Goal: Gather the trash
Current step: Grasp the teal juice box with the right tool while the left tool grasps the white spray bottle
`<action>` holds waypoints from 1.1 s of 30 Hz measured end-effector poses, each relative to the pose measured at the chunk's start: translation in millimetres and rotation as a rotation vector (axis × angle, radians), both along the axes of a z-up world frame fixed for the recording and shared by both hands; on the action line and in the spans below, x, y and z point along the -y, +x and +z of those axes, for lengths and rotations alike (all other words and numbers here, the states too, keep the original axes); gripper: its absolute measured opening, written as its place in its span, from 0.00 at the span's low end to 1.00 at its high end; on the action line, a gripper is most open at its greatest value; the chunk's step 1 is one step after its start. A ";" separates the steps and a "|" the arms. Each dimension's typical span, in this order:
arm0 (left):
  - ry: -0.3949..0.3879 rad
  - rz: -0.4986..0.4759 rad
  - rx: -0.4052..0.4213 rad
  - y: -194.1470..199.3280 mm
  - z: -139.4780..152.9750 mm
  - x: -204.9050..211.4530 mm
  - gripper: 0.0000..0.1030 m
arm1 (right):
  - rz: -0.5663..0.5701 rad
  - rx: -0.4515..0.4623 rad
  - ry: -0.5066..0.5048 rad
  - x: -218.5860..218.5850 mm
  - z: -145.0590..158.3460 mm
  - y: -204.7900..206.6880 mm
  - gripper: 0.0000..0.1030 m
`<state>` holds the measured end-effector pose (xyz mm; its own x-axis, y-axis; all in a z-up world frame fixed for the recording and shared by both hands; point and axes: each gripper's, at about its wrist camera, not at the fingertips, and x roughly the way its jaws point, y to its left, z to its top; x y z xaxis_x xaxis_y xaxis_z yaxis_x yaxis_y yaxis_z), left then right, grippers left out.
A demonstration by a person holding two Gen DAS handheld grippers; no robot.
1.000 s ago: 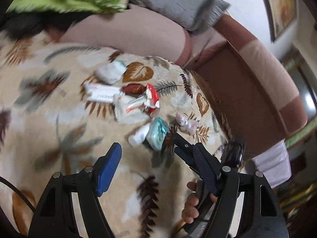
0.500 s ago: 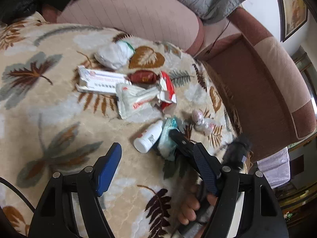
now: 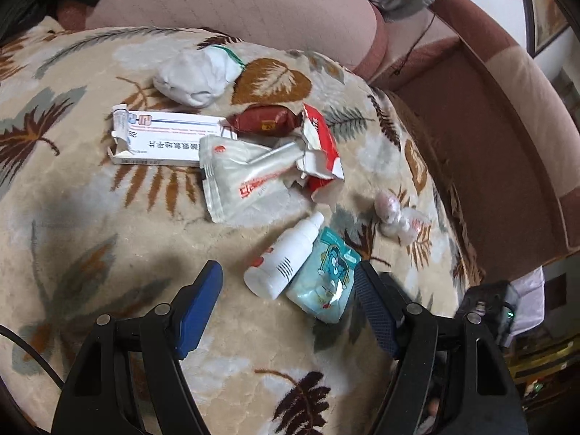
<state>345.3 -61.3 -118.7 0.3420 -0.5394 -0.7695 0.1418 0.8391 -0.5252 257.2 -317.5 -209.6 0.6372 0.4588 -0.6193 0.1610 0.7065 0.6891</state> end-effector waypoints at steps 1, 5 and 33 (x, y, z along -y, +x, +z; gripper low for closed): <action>-0.011 -0.002 -0.003 0.8 -0.3 0.0 0.72 | 0.002 -0.015 -0.011 -2.2 -3.1 3.1 0.55; -0.016 -0.018 -0.008 1.6 -1.9 4.0 0.72 | 0.028 -0.030 -0.070 -16.0 -12.4 12.9 0.20; 0.318 -0.111 -0.019 12.5 -35.3 63.9 0.31 | -0.120 0.128 -0.007 40.2 1.6 -36.7 0.08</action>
